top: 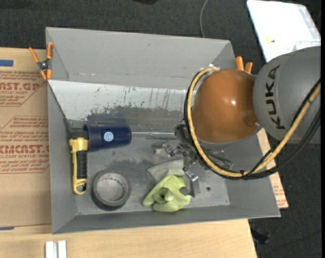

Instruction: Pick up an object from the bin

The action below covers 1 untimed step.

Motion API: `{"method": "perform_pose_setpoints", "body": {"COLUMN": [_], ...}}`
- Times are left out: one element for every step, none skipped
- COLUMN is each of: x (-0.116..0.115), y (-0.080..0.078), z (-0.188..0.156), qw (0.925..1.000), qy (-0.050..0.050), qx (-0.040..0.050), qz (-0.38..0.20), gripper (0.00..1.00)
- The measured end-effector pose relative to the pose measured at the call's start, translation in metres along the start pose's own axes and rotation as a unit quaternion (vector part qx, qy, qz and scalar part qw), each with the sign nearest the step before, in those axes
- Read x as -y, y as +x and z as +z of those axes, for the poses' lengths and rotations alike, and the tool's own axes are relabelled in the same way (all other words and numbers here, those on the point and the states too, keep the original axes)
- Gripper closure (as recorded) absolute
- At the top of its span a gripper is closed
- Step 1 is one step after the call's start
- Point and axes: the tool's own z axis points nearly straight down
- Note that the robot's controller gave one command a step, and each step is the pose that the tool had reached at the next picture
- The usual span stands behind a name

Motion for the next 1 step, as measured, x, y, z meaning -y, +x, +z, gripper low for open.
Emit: {"method": "perform_pose_setpoints", "body": {"x": [0.0215], "y": [-0.0150], "z": [0.0588], "qw": [0.9990], "qy": [0.000], "qx": [-0.0008], "qz": [0.045], "gripper": [0.00]}}
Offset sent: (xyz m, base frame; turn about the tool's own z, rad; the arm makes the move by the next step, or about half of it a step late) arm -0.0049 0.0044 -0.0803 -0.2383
